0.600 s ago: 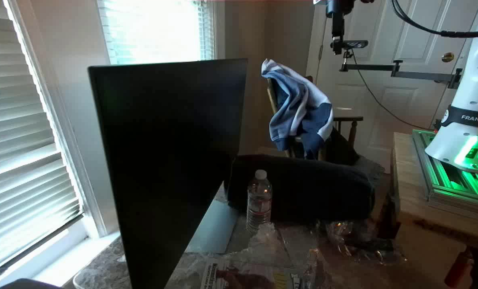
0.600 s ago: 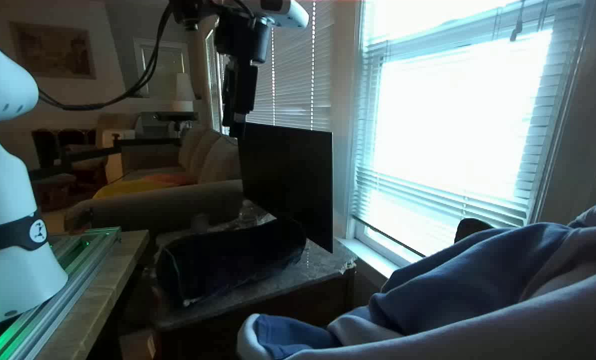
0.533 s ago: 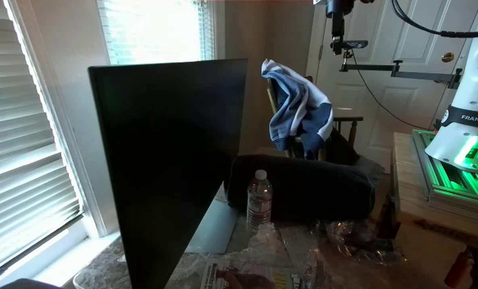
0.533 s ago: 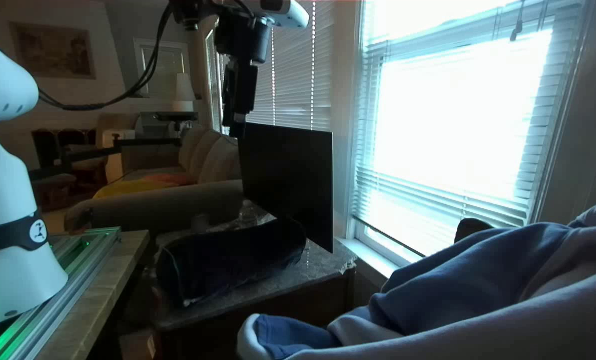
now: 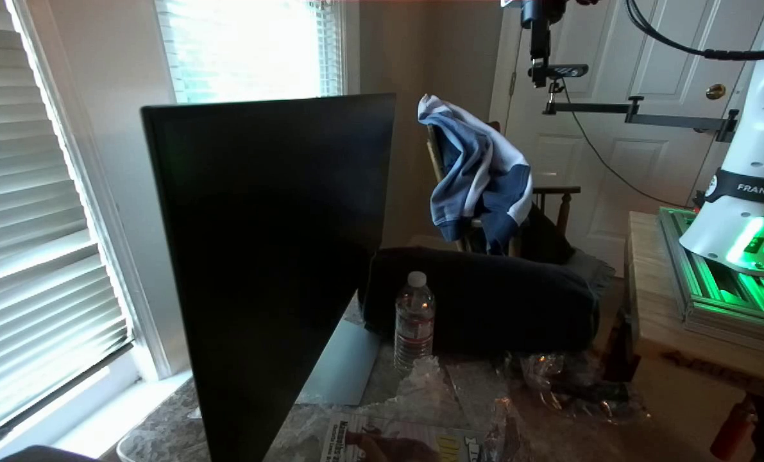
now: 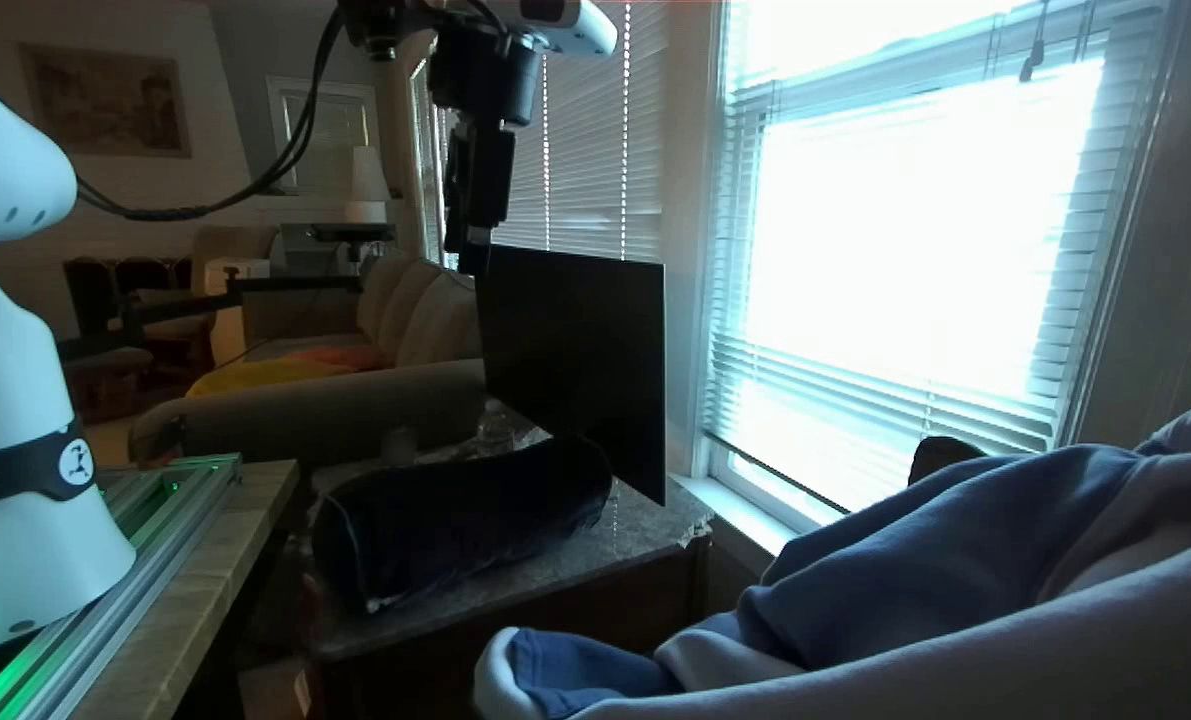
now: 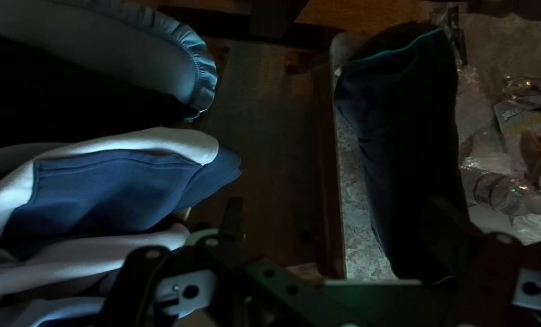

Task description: Move the sausage pillow to the right

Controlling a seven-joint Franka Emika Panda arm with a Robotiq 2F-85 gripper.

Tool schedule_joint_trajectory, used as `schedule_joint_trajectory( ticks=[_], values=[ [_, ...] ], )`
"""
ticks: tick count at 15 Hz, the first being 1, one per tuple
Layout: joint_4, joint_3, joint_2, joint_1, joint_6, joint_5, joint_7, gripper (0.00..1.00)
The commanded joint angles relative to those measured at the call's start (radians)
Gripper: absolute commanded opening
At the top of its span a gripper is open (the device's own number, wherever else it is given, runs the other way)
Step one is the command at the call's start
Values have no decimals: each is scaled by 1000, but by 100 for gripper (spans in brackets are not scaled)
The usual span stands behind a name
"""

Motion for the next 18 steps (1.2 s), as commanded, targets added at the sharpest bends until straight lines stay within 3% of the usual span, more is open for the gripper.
schedule_joint_trajectory(
  ticks=[1, 5, 11, 18],
  values=[
    [1, 9, 1, -10, -2, 4, -3, 100],
    [-17, 43, 9, 21, 26, 31, 2, 100],
    [-80, 113, 29, 69, 245, 54, 42, 100],
    [-78, 145, 187, 226, 388, 260, -167, 100]
  ],
)
